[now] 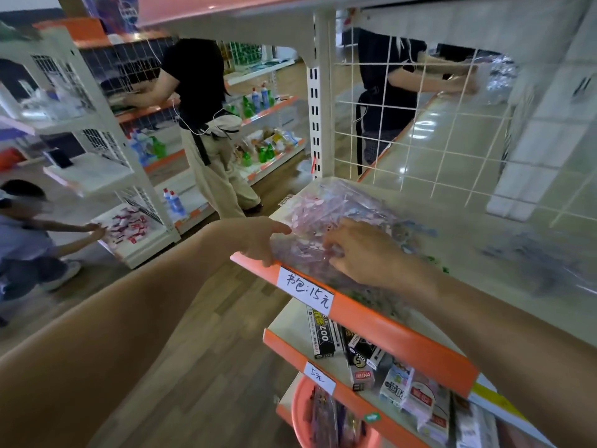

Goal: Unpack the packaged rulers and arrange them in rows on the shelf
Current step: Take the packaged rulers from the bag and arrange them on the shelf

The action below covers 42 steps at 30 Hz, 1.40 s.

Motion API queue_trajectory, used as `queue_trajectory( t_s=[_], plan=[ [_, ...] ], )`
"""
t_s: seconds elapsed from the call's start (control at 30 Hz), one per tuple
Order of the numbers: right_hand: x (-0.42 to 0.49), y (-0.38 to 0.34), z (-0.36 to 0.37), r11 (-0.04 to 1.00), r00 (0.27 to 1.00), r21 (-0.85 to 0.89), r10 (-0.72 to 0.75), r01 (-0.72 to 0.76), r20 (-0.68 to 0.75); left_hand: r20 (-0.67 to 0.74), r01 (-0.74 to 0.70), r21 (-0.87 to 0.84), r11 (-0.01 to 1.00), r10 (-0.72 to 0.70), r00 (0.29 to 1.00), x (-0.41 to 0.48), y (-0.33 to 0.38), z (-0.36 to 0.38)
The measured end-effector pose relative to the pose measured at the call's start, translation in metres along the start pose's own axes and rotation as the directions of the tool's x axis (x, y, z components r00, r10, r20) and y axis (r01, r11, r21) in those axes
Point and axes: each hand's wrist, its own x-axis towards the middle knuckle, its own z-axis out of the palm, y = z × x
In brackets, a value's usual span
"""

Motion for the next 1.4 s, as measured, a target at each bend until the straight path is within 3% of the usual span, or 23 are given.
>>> queue_trajectory(
  t_s=[0.13, 0.53, 0.63, 0.73, 0.83, 0.9, 1.0, 1.13, 1.4],
  plan=[
    [-0.002, 0.001, -0.003, 1.000, 1.000, 0.009, -0.003, 0.003, 0.028, -0.015, -0.050, 0.097, 0.994, 0.052, 0.999, 0.000, 0.003, 0.002],
    [-0.009, 0.014, -0.011, 0.995, 0.999, 0.092, 0.028, -0.032, 0.043, -0.103, -0.115, 0.089, 0.989, 0.124, 0.987, -0.007, 0.000, 0.005],
    [-0.010, 0.024, -0.011, 0.984, 0.999, 0.175, 0.037, -0.030, -0.036, -0.248, -0.154, -0.005, 0.988, 0.148, 0.957, -0.008, 0.002, -0.003],
    [-0.011, 0.037, -0.015, 0.925, 0.977, 0.355, 0.181, -0.131, -0.110, -0.479, -0.147, -0.140, 0.979, 0.063, 0.876, -0.004, 0.005, -0.013],
    [-0.013, 0.052, -0.020, 0.803, 0.953, 0.556, 0.295, -0.212, -0.063, -0.559, -0.211, -0.459, 0.863, -0.096, 0.823, -0.004, 0.008, -0.018],
    [-0.018, 0.056, -0.025, 0.684, 0.936, 0.675, 0.352, -0.275, 0.024, -0.544, -0.281, -0.650, 0.707, -0.174, 0.821, -0.007, 0.013, -0.019],
    [-0.022, 0.058, -0.026, 0.563, 0.916, 0.767, 0.392, -0.308, 0.081, -0.419, -0.296, -0.849, 0.437, -0.217, 0.882, -0.012, 0.018, -0.020],
    [-0.025, 0.062, -0.027, 0.535, 0.906, 0.792, 0.421, -0.295, 0.053, -0.259, -0.229, -0.950, 0.213, -0.126, 0.958, -0.013, 0.027, -0.019],
    [-0.024, 0.062, -0.026, 0.603, 0.899, 0.719, 0.433, -0.346, 0.070, -0.237, -0.225, -0.964, 0.142, -0.076, 0.968, -0.011, 0.045, -0.021]
  ],
)
